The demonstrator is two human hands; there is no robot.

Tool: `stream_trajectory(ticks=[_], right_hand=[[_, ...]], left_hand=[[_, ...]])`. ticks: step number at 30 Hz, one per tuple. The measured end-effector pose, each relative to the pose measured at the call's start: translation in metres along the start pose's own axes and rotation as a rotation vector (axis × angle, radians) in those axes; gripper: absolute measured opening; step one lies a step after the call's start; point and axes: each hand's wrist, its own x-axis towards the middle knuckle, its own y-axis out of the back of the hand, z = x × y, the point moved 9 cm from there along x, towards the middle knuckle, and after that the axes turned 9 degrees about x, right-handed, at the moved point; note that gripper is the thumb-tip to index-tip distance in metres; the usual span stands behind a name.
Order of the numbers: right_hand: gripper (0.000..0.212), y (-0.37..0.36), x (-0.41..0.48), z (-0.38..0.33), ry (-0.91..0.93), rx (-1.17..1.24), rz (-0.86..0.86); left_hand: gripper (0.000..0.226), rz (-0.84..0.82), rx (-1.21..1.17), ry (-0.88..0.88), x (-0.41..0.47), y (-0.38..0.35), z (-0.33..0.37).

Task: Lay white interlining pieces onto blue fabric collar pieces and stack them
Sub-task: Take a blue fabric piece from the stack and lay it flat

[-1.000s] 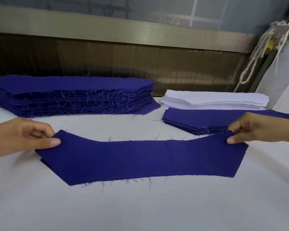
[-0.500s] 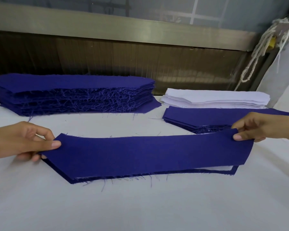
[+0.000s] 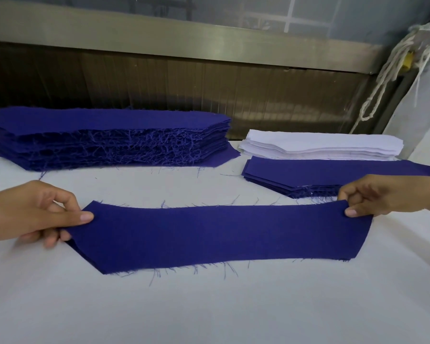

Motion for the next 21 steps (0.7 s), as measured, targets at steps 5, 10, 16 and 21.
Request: stream_trajectory(ticks=[5, 10, 16, 21], right_hand=[[0.044, -0.004, -0.003, -0.005, -0.009, 0.008, 0.001], [0.050, -0.006, -0.005, -0.007, -0.036, 0.015, 0.000], [0.048, -0.002, -0.009, -0.009, -0.150, -0.088, 0.087], [0.051, 0.009, -0.012, -0.008, -0.213, -0.164, 0.214]], left_hand=[[0.072, 0.000, -0.011, 0.015, -0.007, -0.001, 0.006], [0.052, 0.056, 0.049, -0.011, -0.014, -0.001, 0.015], [0.069, 0.184, 0.163, -0.029, -0.023, 0.009, 0.014], [0.075, 0.348, 0.289, -0.164, -0.018, 0.031, 0.008]])
